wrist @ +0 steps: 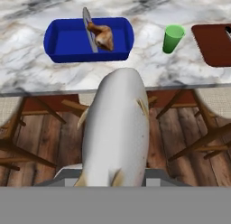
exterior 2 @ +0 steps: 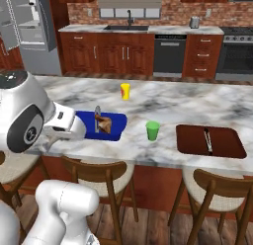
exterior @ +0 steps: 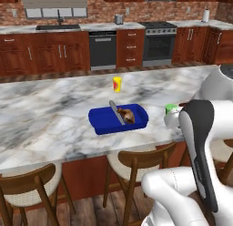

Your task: Gather the broccoli and sweet potato from the fridge and place them on a tray on the dining counter. Then gather the chicken drumstick and fish from the fridge and place them on the other tray.

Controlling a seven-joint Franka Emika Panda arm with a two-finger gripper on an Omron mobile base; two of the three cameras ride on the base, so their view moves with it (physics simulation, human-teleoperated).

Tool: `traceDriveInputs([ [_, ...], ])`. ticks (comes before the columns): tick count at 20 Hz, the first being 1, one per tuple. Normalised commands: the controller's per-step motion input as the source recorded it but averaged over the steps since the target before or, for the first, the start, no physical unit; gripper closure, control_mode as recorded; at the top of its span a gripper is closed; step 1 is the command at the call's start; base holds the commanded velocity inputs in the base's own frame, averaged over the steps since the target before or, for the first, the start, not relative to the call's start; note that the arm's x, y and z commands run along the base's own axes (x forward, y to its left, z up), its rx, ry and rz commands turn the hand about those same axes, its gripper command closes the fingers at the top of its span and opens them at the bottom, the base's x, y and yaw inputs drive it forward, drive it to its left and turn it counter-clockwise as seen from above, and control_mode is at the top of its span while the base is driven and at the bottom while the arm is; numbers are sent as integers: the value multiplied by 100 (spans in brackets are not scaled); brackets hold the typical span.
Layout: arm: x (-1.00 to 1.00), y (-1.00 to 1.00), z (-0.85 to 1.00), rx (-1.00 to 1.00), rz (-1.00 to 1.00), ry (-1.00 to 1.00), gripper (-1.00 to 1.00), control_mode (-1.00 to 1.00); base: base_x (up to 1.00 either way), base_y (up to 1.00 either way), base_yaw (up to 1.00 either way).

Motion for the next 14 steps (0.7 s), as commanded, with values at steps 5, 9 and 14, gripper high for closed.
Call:
traceDriveInputs([
  [5, 61, 4, -5, 0, 6, 16, 100, -100, 0, 0, 0],
  [9, 40, 24, -11, 0, 0, 0, 100, -100, 0, 0, 0],
  [14, 46, 34, -23, 0, 0, 0, 100, -100, 0, 0, 0],
])
